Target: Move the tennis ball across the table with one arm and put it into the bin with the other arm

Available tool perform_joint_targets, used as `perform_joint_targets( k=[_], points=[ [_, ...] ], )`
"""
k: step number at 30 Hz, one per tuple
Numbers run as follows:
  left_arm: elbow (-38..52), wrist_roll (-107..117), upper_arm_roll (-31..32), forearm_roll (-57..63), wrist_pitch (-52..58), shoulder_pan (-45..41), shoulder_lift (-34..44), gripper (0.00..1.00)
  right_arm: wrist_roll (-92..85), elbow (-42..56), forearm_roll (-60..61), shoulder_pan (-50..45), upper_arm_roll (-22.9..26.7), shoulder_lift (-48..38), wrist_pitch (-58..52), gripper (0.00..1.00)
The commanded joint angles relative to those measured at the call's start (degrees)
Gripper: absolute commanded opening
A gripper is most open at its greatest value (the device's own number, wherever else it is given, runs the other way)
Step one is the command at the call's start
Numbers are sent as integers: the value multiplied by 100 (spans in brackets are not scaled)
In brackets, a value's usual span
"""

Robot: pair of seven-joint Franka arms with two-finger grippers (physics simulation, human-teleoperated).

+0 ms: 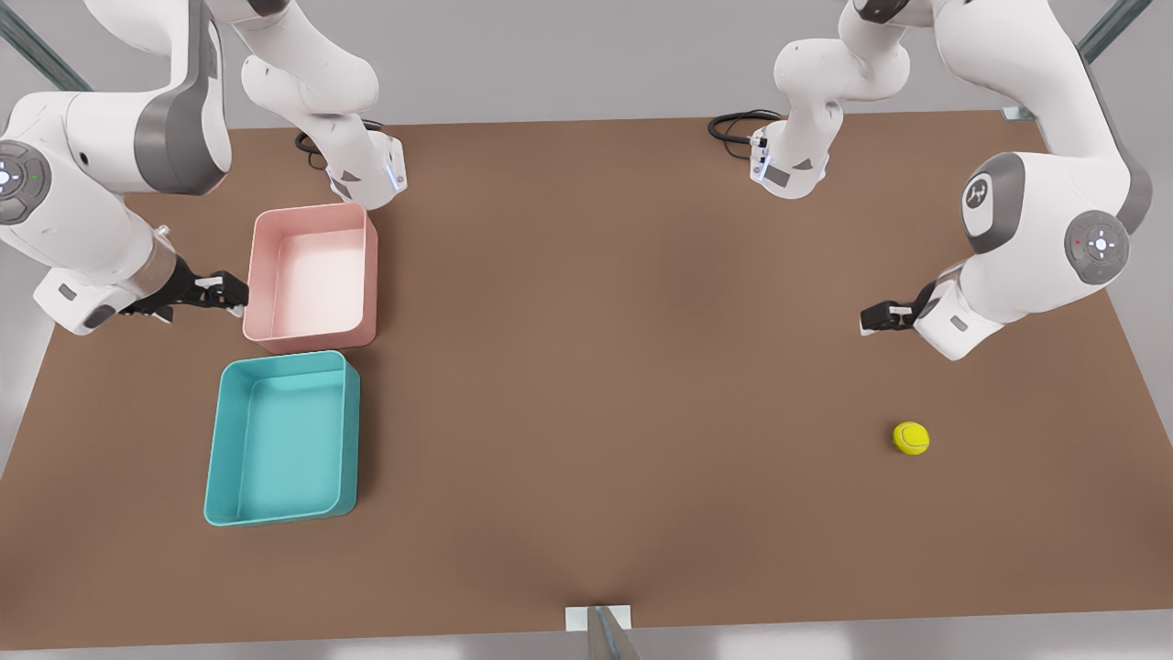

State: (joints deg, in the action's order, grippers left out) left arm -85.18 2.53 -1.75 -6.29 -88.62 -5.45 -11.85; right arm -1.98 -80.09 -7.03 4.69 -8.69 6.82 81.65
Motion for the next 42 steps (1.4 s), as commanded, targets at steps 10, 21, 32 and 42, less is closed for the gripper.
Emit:
perform_joint_targets(
  k=[10, 21, 32, 42],
  points=[
    [890, -8355, -63, 110, -2396, 1037, -2146, 21, 129, 99, 96, 41, 16, 381, 140, 100],
    [898, -15889, -36, 243, -3355, 2329, -3395, 21, -39, 99, 228, 58, 34, 443, 79, 100],
    [116, -11635, -36, 1060, -4172, 1960, -3447, 21, -145, 64, 237, 58, 34, 460, 79, 100],
    [-517, -8491, 174, 1042, -4006, 1284, -3035, 21, -145, 20, 237, 58, 34, 469, 70, 100]
  ],
)
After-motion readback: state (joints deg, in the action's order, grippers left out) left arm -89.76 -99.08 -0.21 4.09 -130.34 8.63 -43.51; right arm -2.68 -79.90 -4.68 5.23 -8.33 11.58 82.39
